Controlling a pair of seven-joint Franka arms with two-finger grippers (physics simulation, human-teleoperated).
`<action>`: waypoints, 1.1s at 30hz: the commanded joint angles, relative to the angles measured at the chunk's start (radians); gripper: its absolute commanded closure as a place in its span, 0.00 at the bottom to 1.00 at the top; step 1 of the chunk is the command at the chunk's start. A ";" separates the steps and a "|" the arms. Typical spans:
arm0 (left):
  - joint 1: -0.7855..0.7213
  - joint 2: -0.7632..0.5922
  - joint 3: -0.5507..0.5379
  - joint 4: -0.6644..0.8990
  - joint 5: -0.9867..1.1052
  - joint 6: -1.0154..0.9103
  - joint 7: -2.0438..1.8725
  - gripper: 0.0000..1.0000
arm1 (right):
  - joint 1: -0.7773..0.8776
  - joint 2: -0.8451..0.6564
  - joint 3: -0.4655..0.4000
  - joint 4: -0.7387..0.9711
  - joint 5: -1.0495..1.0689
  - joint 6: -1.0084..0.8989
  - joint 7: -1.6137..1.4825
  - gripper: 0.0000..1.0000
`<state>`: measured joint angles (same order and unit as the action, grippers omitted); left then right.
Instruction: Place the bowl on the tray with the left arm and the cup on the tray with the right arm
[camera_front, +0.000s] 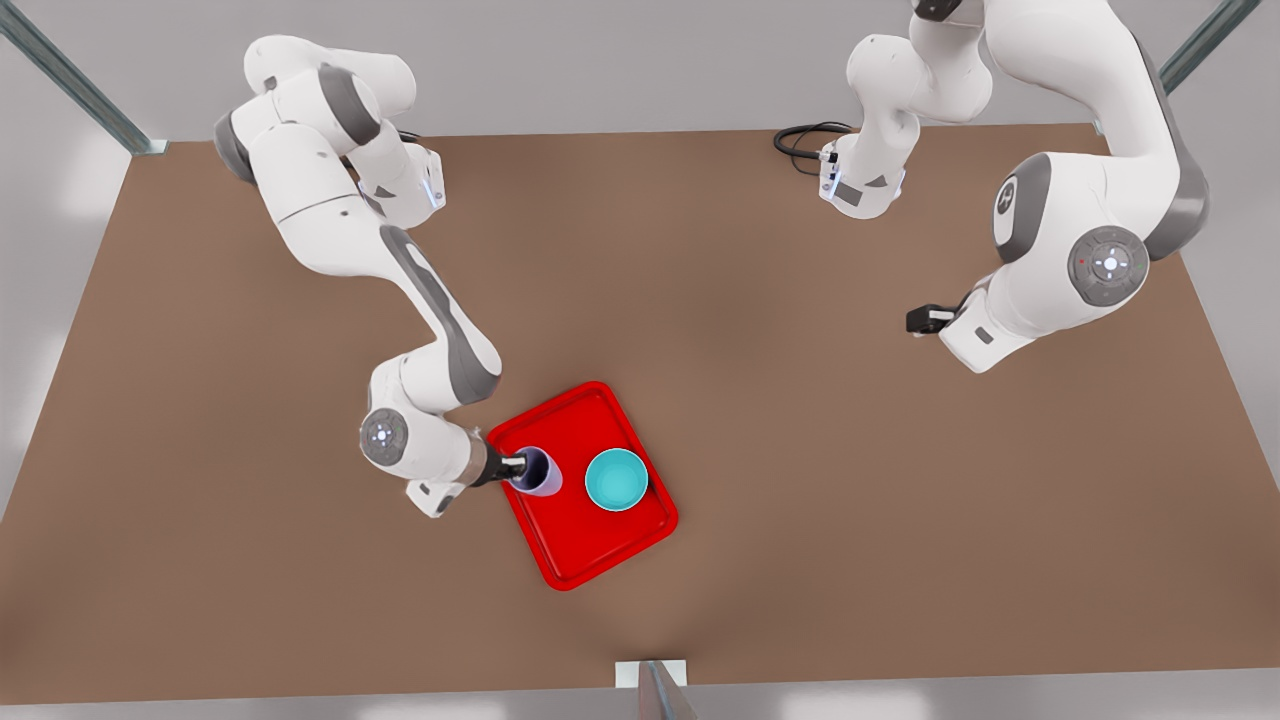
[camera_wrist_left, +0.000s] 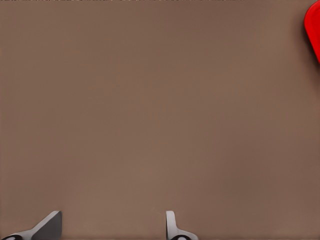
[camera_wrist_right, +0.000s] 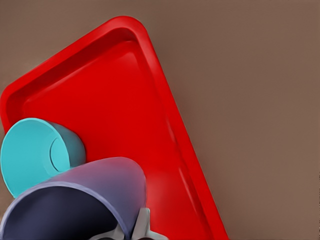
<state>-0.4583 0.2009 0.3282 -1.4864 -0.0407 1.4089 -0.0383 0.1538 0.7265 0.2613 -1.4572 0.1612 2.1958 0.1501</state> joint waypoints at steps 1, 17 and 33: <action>0.000 0.000 0.000 0.000 -0.001 -0.001 0.000 0.00 | 0.001 0.007 0.010 0.000 -0.020 -0.002 0.005 0.79; 0.007 0.015 0.000 0.000 -0.002 0.002 0.002 0.00 | 0.001 0.004 0.050 -0.058 -0.101 -0.024 0.072 0.00; 0.015 0.015 0.000 0.000 -0.002 0.002 0.002 0.00 | -0.013 -0.145 0.049 -0.081 -0.117 -0.179 0.072 0.00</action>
<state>-0.4434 0.2164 0.3282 -1.4865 -0.0434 1.4113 -0.0368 0.1437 0.5269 0.2603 -1.5384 0.0445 1.9753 0.2140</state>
